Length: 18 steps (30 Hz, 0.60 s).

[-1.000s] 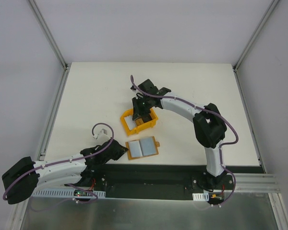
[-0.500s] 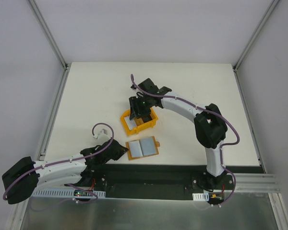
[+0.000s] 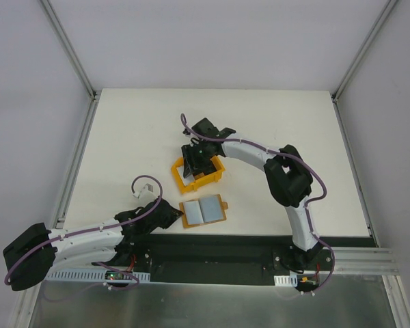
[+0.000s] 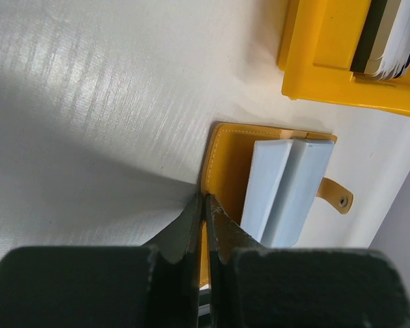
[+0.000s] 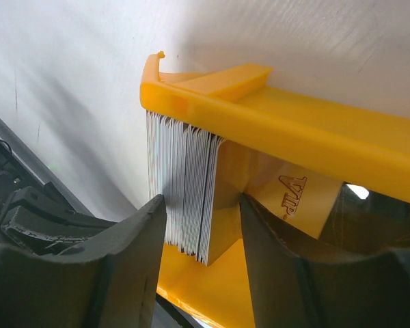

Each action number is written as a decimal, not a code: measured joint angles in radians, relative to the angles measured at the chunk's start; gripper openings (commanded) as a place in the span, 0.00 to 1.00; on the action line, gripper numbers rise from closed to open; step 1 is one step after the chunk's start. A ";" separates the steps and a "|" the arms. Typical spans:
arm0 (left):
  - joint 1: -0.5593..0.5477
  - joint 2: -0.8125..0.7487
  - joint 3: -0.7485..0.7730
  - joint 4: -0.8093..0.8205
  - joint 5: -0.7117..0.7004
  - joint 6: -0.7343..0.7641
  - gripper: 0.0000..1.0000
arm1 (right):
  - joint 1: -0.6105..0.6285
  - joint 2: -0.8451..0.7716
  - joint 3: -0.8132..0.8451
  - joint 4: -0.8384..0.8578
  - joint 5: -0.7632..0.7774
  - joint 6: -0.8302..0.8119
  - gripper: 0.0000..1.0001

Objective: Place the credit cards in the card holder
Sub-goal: Pick up the credit card from the storage box.

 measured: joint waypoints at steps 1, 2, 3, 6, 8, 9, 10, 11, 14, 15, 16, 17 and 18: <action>0.000 0.000 0.000 0.001 0.001 0.000 0.00 | 0.001 0.000 0.000 0.001 0.000 0.000 0.44; 0.000 0.000 0.000 0.002 0.003 0.000 0.00 | 0.002 0.000 0.001 0.003 -0.001 0.000 0.41; 0.000 0.000 0.000 0.002 0.005 0.000 0.00 | 0.002 0.000 0.001 0.004 -0.003 0.000 0.40; 0.000 0.000 0.000 0.003 0.009 0.000 0.00 | 0.002 -0.009 0.001 0.007 0.000 -0.002 0.34; 0.000 0.001 0.000 0.005 0.014 0.000 0.00 | 0.002 -0.016 0.000 0.006 0.000 -0.002 0.31; 0.000 0.002 0.000 0.006 0.014 0.000 0.00 | 0.002 -0.021 0.000 0.006 0.000 -0.002 0.29; 0.000 0.004 0.000 0.009 0.015 0.001 0.00 | 0.002 -0.027 0.000 0.007 0.000 -0.002 0.28; 0.000 0.006 0.000 0.011 0.016 0.001 0.00 | 0.002 -0.034 0.000 0.006 -0.001 -0.002 0.26; 0.000 0.014 0.000 0.017 0.018 0.002 0.00 | 0.002 -0.054 0.000 0.007 -0.001 -0.002 0.21; 0.000 0.014 0.000 0.018 0.019 0.003 0.00 | 0.002 -0.059 0.000 0.007 -0.001 -0.002 0.19; 0.000 0.016 0.000 0.019 0.019 0.004 0.00 | 0.002 -0.064 0.000 0.007 -0.001 -0.002 0.18; 0.000 0.018 0.000 0.021 0.020 0.005 0.00 | 0.002 -0.068 0.000 0.007 0.000 -0.002 0.16; 0.000 0.020 0.000 0.024 0.021 0.005 0.00 | 0.002 -0.071 0.000 0.007 0.000 -0.002 0.15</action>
